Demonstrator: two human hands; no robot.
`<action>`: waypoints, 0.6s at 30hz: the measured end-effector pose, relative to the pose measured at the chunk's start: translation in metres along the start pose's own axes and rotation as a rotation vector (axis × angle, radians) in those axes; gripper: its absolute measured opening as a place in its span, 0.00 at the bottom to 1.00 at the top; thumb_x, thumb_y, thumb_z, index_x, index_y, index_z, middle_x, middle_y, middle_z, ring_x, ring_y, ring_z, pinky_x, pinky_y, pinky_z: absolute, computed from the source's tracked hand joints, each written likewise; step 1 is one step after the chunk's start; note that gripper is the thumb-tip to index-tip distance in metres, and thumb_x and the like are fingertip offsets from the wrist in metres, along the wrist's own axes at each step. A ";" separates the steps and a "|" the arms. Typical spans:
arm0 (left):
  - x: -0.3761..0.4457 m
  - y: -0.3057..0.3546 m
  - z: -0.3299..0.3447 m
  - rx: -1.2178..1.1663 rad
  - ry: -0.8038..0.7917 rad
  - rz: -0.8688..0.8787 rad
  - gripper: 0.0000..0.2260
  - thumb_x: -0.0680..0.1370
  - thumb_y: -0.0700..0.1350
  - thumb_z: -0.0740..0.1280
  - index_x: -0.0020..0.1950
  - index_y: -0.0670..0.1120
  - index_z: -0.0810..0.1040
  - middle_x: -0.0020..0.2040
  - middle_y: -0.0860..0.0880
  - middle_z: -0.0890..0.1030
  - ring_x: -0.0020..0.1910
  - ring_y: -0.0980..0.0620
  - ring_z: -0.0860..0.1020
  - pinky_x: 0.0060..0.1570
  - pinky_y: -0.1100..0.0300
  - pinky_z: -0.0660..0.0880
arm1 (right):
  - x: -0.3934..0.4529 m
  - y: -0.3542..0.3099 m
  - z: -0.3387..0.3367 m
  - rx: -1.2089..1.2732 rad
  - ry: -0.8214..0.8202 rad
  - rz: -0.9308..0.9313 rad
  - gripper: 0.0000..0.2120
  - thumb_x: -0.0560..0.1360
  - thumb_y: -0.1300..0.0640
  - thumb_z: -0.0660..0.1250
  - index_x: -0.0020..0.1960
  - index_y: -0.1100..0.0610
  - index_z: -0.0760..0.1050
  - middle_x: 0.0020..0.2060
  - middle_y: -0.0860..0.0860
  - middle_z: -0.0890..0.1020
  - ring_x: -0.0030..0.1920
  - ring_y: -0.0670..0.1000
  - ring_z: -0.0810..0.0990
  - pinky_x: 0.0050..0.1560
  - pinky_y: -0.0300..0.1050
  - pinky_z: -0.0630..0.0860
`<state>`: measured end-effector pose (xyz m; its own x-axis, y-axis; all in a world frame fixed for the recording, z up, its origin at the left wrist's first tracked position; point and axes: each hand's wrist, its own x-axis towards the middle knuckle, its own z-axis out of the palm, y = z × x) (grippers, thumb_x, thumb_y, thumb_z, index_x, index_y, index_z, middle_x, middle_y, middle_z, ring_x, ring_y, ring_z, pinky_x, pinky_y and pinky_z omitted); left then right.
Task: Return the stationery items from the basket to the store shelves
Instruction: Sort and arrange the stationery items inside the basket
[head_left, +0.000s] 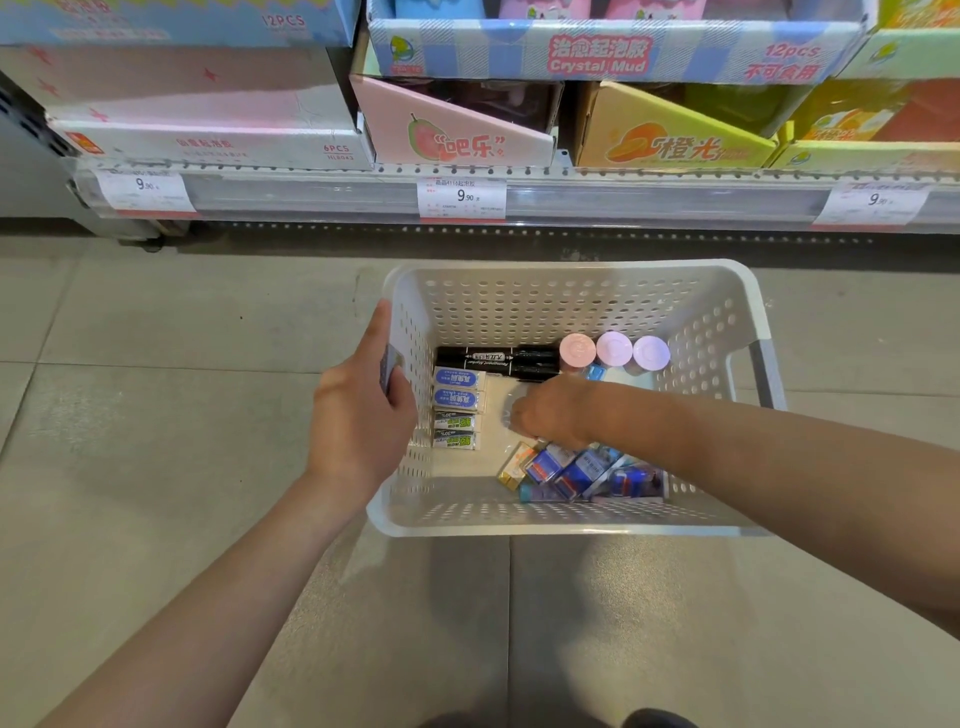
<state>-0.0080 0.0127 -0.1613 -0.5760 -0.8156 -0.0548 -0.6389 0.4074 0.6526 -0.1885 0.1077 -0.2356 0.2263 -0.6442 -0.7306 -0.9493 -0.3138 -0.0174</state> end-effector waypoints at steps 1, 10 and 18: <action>0.001 0.000 0.001 0.005 0.003 -0.002 0.27 0.79 0.39 0.60 0.76 0.50 0.57 0.28 0.49 0.68 0.25 0.54 0.65 0.26 0.61 0.66 | 0.000 -0.001 0.000 -0.009 0.003 0.005 0.23 0.73 0.64 0.68 0.66 0.60 0.66 0.61 0.56 0.74 0.59 0.57 0.75 0.47 0.48 0.75; 0.001 0.001 0.000 0.021 0.001 0.004 0.26 0.79 0.38 0.60 0.76 0.49 0.57 0.27 0.52 0.66 0.23 0.56 0.64 0.24 0.67 0.62 | -0.010 -0.003 -0.014 0.352 0.236 0.149 0.11 0.76 0.64 0.61 0.59 0.61 0.72 0.55 0.56 0.78 0.53 0.56 0.79 0.43 0.45 0.71; 0.000 0.001 -0.001 0.015 -0.005 0.013 0.27 0.79 0.38 0.60 0.76 0.49 0.57 0.28 0.51 0.67 0.24 0.56 0.64 0.26 0.66 0.61 | 0.007 -0.031 -0.022 2.331 0.232 0.654 0.16 0.76 0.69 0.63 0.63 0.69 0.68 0.53 0.63 0.79 0.38 0.52 0.85 0.33 0.37 0.81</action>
<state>-0.0083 0.0127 -0.1602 -0.5868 -0.8082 -0.0499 -0.6390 0.4244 0.6415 -0.1525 0.0979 -0.2256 -0.2102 -0.3847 -0.8988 0.5555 0.7096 -0.4336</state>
